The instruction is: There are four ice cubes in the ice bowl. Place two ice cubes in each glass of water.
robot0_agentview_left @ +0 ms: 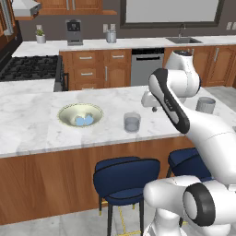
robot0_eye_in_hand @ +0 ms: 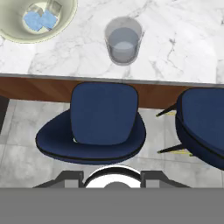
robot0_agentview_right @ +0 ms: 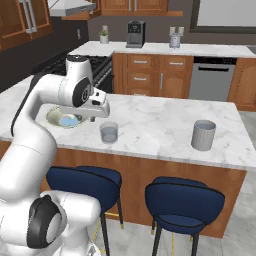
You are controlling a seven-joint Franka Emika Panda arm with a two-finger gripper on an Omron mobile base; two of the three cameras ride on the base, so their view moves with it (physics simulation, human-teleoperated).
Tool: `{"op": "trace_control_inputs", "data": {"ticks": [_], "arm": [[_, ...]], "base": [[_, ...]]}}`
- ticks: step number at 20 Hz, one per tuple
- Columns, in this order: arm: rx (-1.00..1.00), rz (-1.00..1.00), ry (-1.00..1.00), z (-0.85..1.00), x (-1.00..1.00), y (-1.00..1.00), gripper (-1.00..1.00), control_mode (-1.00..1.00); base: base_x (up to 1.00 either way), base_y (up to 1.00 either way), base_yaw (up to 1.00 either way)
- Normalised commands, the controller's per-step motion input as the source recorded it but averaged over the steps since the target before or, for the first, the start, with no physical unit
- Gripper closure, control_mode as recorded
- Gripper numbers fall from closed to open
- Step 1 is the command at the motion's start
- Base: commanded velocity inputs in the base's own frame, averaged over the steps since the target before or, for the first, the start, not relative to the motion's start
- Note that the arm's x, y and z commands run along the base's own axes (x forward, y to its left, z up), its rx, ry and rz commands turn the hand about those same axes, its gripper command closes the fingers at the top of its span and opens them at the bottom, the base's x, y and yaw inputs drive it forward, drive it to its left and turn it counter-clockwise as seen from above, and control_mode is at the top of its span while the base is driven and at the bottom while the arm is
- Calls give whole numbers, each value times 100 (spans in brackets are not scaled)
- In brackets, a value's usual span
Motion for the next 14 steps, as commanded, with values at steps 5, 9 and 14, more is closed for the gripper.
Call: {"op": "trace_control_inputs", "data": {"ticks": [5,9,14], "arm": [[0,0,-6,0,1,24,-100,-100],[0,1,-11,-7,0,49,-100,-100],[0,3,-3,-8,4,60,-100,-100]], "base": [[0,0,0],[0,0,0],[0,0,0]]}}
